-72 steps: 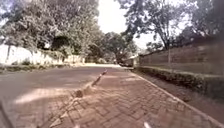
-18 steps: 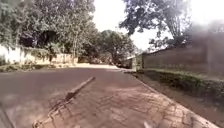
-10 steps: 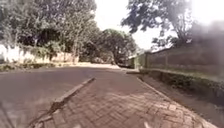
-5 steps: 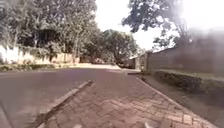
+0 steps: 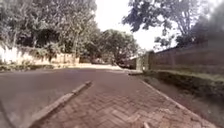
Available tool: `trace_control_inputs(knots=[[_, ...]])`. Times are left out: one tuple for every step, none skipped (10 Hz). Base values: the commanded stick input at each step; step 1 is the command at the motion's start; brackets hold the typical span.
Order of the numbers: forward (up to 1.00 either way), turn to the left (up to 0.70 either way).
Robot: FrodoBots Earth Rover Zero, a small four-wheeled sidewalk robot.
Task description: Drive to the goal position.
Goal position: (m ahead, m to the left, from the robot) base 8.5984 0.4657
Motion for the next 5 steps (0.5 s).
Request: trace_control_inputs(knots=[[0.7,0.0],[0.7,0.0],[0.7,0.0],[0.7,0.0],[0.7,0.0]])
